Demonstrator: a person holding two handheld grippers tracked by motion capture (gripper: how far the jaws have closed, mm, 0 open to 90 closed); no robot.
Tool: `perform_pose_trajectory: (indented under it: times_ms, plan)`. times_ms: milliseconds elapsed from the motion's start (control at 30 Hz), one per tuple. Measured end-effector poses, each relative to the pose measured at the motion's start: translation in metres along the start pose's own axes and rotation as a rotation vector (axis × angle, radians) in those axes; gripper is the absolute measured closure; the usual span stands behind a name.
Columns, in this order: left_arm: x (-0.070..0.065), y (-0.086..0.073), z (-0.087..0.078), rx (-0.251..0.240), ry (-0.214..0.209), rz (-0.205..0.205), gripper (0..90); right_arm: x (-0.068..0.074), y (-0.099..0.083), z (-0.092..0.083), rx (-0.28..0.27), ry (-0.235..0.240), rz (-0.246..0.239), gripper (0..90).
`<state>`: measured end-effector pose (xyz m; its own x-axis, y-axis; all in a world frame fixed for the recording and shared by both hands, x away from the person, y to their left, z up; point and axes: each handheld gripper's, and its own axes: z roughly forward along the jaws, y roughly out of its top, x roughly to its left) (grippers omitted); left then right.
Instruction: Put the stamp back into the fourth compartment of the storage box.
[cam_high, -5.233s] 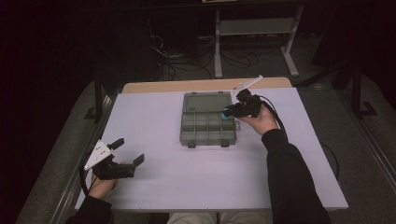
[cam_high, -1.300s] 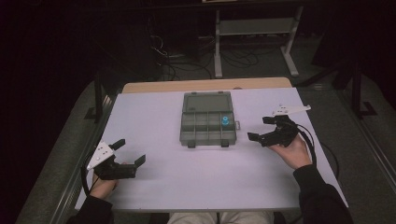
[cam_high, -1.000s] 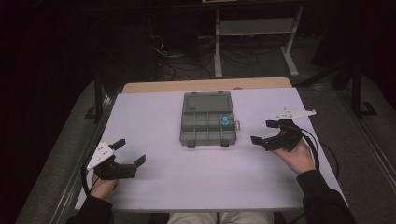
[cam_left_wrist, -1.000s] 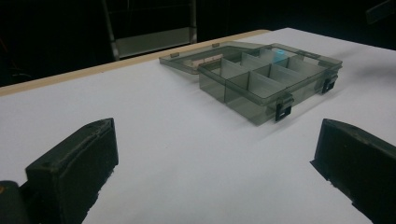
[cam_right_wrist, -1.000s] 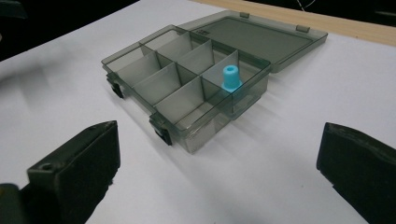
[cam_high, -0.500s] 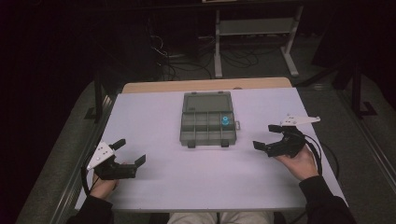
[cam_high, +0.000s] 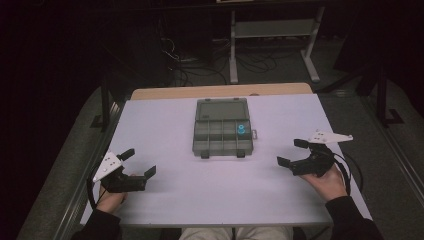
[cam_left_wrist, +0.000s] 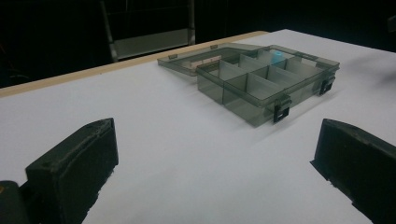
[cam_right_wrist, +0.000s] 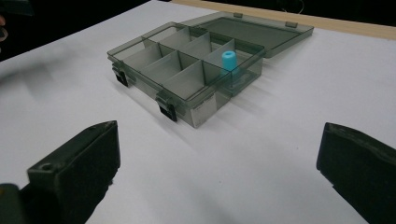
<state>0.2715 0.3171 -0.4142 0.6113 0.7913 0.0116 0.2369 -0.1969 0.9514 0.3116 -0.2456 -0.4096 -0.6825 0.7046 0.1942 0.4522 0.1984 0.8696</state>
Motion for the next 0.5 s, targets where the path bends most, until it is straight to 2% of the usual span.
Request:
perform_pose_trajectory:
  times_ms: [333, 500]
  plan:
    - [0.000, 0.000, 0.000, 0.000, 0.000, -0.001, 0.0, -0.002, -0.018, -0.023, -0.082, -0.027, 0.008, 0.0]
    - [0.000, 0.000, 0.001, 0.001, 0.000, -0.001, 0.0, -0.003, -0.026, -0.029, -0.095, -0.042, 0.003, 0.0]
